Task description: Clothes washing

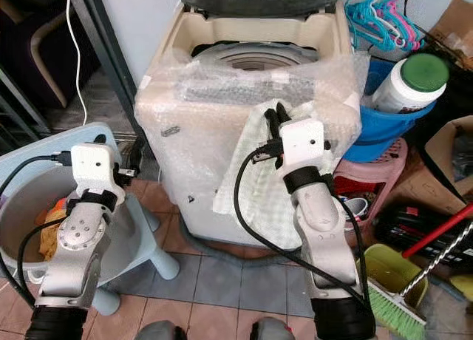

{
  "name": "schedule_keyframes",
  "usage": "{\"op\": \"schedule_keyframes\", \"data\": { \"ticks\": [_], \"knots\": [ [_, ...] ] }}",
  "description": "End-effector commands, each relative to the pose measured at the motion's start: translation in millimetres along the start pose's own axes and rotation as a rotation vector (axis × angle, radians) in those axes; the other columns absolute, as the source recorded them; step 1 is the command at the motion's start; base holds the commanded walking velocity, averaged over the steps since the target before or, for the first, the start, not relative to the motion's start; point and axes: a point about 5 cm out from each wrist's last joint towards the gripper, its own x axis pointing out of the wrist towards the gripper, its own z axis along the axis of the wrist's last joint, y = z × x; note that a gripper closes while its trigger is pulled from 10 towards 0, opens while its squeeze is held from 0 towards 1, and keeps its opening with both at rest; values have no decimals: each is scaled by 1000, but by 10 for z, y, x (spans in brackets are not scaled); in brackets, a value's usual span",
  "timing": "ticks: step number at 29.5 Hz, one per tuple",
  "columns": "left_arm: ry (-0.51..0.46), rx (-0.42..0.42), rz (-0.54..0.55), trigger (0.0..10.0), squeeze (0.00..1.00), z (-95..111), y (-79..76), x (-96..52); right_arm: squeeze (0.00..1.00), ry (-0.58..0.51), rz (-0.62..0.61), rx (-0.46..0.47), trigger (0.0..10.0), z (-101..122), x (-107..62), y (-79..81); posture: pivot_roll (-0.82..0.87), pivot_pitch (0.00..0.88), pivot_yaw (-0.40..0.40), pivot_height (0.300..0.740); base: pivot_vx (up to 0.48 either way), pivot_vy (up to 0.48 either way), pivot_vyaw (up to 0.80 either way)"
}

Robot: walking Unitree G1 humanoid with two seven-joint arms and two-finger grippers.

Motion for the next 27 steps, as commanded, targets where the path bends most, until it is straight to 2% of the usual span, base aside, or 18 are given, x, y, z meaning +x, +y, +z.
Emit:
{"op": "schedule_keyframes", "data": {
  "ticks": [1,3,7,14,22,26,27],
  "knots": [
    [-4,-6,10,10000,0,9,39,-30,0,-34,6,-31,10000,41,-2,50,-4,45,18,740,0,0,0],
    [-4,-6,-10,10000,0,-6,9,-40,0,-39,1,-31,10000,53,6,50,-11,46,20,740,0,0,0],
    [-16,-14,-79,10000,0,10,-97,-34,0,-89,80,-60,10000,146,85,71,-36,51,27,740,136,0,0],
    [-7,-29,-86,10000,0,-12,-137,-26,0,-136,76,-76,10000,265,220,-1,-51,44,31,740,306,0,0],
    [-9,-48,-110,10000,0,-13,-200,-21,0,-161,96,-68,10000,316,252,33,-56,33,31,740,315,0,0],
    [-14,-57,-116,10000,0,-4,-231,6,0,-219,126,-85,10000,449,394,42,-66,32,35,740,323,0,0],
    [-16,-62,-121,10000,0,4,-252,13,0,-255,133,-92,10000,546,513,6,-68,35,36,740,330,0,0]
  ]
}}
